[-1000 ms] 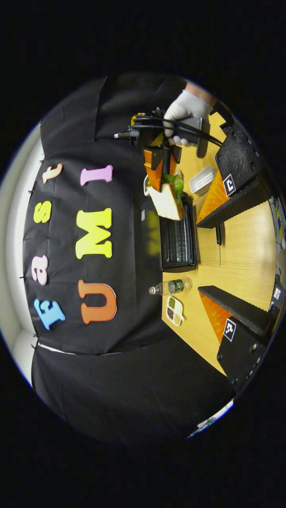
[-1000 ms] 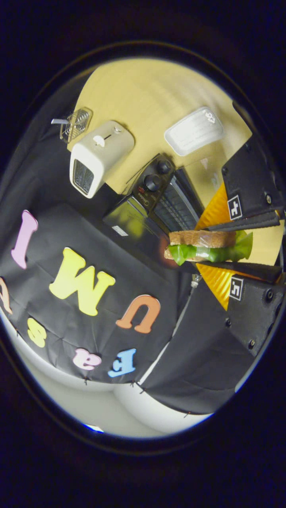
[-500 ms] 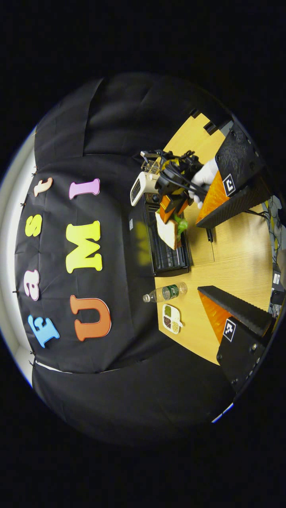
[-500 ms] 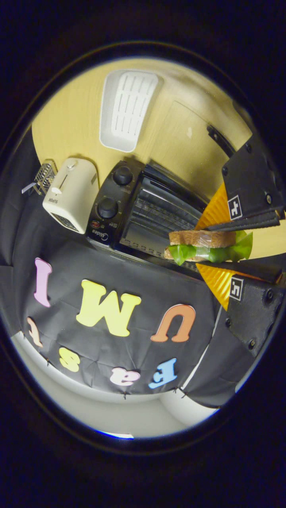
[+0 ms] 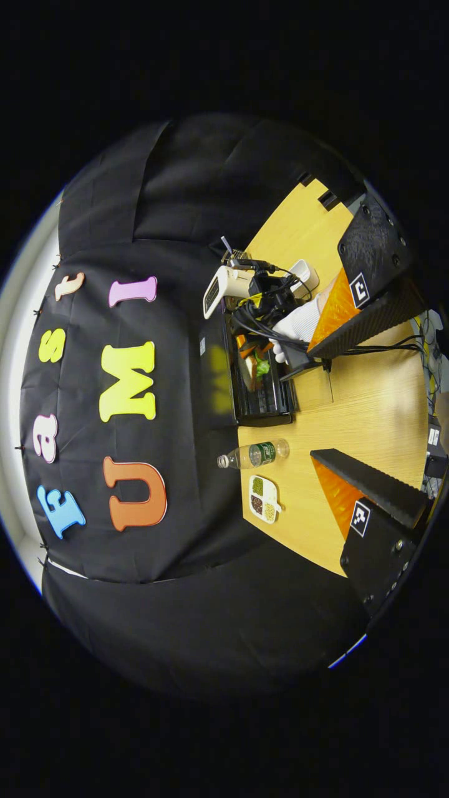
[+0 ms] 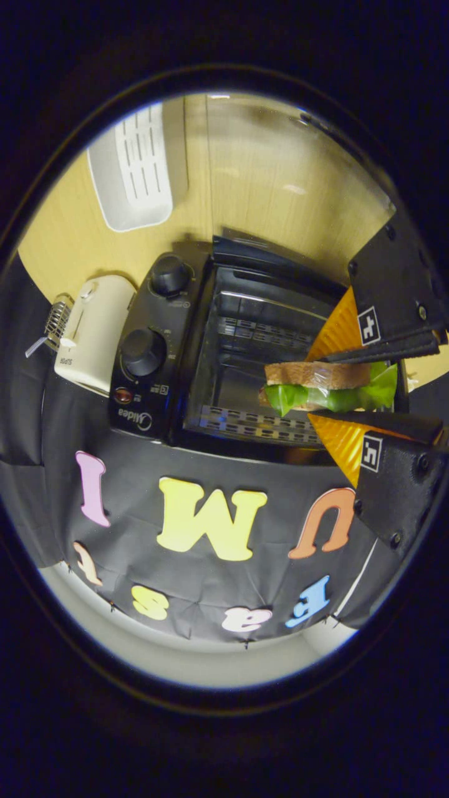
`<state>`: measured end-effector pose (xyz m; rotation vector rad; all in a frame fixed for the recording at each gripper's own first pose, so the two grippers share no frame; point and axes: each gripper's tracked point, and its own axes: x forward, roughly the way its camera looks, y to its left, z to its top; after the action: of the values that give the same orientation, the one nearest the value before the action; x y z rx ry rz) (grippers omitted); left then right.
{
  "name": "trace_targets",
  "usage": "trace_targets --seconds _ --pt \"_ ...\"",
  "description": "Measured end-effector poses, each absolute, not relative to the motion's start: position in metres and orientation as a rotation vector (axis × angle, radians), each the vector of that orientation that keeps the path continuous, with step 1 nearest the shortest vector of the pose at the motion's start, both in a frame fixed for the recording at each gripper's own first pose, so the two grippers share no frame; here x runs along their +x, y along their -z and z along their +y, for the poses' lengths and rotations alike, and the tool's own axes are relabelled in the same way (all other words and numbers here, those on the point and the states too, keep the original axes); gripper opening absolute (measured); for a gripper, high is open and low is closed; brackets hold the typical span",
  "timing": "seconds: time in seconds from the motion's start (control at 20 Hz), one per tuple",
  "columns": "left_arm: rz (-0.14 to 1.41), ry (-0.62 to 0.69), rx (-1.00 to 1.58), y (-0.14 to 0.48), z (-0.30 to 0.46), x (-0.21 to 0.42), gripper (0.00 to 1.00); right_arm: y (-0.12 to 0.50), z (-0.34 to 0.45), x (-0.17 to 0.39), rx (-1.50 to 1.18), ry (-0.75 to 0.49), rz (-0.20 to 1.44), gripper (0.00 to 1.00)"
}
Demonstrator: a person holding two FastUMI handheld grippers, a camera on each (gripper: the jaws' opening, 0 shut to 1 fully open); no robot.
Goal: Open the electric oven with the left hand, put the food in, and close the electric oven.
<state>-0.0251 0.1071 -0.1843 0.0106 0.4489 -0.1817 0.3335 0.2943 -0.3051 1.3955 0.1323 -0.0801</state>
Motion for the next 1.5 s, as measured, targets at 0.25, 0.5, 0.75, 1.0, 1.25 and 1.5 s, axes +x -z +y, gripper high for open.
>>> trace_targets --seconds 0.25,0.5,0.75,1.0,1.25,1.5 --pt "0.444 0.168 0.02 0.181 0.118 -0.027 0.96 0.319 0.307 0.363 1.335 0.106 0.174 0.3" --pt "0.45 0.154 -0.018 0.181 0.12 -0.029 0.96 0.341 0.306 0.368 1.226 0.138 0.256 0.49" --pt "0.429 0.155 -0.033 0.174 0.111 -0.027 0.96 0.34 0.301 0.357 0.851 0.103 0.337 0.87" --pt "0.396 0.145 -0.028 0.165 0.106 -0.026 0.96 0.325 0.284 0.33 0.686 0.068 0.369 0.89" --pt "0.362 0.13 -0.019 0.163 0.097 -0.027 0.96 0.299 0.253 0.288 0.566 0.024 0.385 0.88" --pt "0.333 0.122 -0.026 0.172 0.079 -0.022 0.96 0.252 0.207 0.226 0.426 -0.032 0.383 0.89"
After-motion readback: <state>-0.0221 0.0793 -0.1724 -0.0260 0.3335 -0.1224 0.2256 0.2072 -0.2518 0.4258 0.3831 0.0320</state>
